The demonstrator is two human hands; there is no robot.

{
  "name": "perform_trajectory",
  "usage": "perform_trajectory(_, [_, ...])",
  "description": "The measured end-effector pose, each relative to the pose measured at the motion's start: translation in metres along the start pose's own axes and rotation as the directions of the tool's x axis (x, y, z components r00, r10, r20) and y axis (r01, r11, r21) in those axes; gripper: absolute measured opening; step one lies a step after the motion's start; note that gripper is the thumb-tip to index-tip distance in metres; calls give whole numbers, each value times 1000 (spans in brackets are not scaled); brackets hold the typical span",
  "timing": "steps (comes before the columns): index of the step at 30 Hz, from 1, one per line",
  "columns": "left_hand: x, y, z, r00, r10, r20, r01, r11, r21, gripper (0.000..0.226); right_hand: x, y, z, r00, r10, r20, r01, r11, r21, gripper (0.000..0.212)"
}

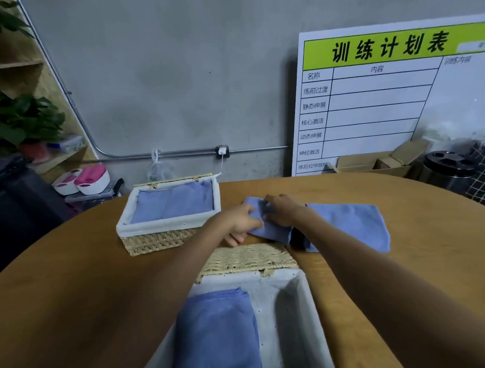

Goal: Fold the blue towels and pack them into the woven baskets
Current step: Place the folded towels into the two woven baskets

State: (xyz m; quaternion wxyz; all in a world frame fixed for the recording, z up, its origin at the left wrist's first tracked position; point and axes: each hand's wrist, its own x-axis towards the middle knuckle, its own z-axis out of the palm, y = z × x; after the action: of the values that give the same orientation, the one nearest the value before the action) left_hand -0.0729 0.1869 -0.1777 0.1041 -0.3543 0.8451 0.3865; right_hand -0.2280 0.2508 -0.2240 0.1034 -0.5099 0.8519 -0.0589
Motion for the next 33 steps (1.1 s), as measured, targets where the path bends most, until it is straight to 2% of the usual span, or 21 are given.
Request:
perform_trajectory(3, [16,-4,6,999,-43,-14,39,980,-197,66,2,6,0,1000,25,0,-25,991,131,54])
perform_trajectory(5, [23,-5,12,998,-42,-40,22,911,-412,63,2,6,-1,999,43,-3,-41,983,178,53])
perform_trajectory(8, [37,-3,17,989,-93,-116,-24,672,-740,53,1,3,-3,996,90,-19,-83,967,242,56])
perform_trajectory(10, [45,-2,19,983,-128,-134,-47,526,-849,51,-1,-1,-6,991,128,-24,-115,947,301,57])
perform_trajectory(12, [47,0,18,980,-123,-153,-78,474,-877,51,-4,-4,-11,989,144,-28,-123,921,371,54])
perform_trajectory(14, [42,4,17,978,-89,-191,-127,479,-869,52,-11,-6,-17,988,146,-50,-107,879,464,51])
perform_trajectory(17, [24,13,11,950,-13,-312,-277,427,-861,56,-31,-8,-28,974,165,-157,-29,775,631,53])
perform_trajectory(19, [6,17,6,920,62,-388,-383,362,-850,58,-51,-11,-37,961,178,-211,46,651,757,57])
perform_trajectory(22, [-33,18,-4,884,193,-426,-467,299,-832,54,-89,-20,-52,972,149,-181,106,413,905,60])
perform_trajectory(26, [-93,10,-8,865,307,-398,-479,263,-838,47,-135,-32,-61,988,52,-147,140,115,983,63])
perform_trajectory(27, [-107,6,-7,867,320,-382,-471,272,-839,47,-147,-36,-61,989,26,-148,145,69,987,62])
perform_trajectory(30, [-147,-9,3,881,347,-321,-431,310,-848,55,-188,-50,-59,988,-17,-156,157,36,987,57])
perform_trajectory(33, [-178,-20,11,876,394,-277,-407,299,-863,60,-218,-60,-53,983,-63,-173,179,125,976,56])
